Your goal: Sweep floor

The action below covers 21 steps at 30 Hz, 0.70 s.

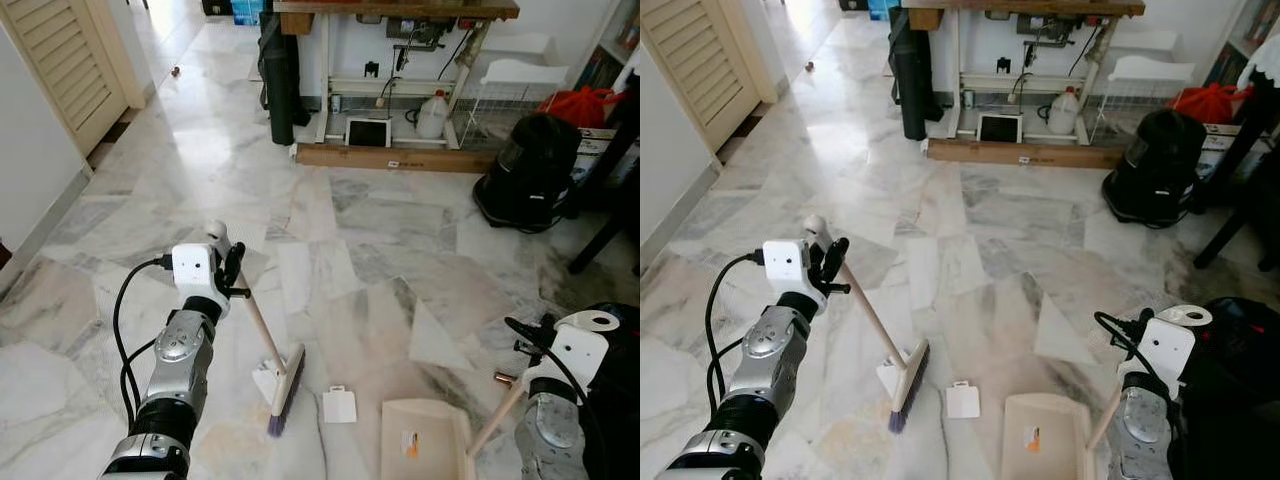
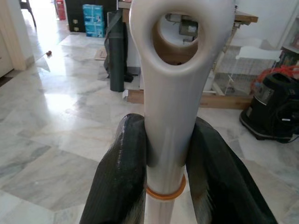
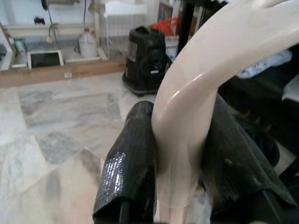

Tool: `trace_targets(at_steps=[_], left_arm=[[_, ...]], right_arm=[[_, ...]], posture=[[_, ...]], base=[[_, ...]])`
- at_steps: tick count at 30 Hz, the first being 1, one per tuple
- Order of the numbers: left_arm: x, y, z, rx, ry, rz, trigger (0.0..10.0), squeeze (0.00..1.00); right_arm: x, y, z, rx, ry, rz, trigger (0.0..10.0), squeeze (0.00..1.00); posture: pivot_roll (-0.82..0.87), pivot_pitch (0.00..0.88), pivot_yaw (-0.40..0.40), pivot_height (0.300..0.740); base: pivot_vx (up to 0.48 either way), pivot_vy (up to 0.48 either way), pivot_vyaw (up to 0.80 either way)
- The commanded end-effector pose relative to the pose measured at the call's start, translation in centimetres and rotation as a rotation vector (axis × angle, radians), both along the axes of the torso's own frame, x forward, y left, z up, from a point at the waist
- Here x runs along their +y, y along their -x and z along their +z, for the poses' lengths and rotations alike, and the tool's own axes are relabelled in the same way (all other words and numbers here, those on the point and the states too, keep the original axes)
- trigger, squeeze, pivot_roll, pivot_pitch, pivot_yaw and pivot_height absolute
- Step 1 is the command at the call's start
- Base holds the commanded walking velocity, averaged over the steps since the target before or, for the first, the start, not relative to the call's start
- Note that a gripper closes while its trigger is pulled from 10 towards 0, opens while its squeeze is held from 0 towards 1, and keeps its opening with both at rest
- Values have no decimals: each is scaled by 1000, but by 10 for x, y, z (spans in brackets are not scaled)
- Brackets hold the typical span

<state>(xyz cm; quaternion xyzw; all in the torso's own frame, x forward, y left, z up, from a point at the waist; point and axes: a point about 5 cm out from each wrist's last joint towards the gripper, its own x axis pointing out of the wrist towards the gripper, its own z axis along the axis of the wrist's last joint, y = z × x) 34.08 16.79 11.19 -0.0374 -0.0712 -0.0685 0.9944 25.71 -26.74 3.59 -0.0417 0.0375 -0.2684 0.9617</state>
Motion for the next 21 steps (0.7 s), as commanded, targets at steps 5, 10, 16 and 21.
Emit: trace_targets(at_steps=[5,10,16,21], left_arm=[[-5,-7,8,-15,11,-21,10000,0],[-7,-9,6,10,30,-32,10000,0],[-8,-13,-1,62,77,-35,10000,0],[-17,-14,-3,88,87,-89,10000,0]], right_arm=[[10,-6,-4,10,-1,28,10000,0],[13,-8,-5,8,2,43,10000,0],[12,-9,-4,0,9,41,10000,0],[8,-6,-4,-2,16,31,10000,0]], posture=[[132,124,19,740],[135,124,18,740],[127,124,18,740],[119,125,16,740]], base=[[0,0,0],[0,0,0],[0,0,0],[0,0,0]])
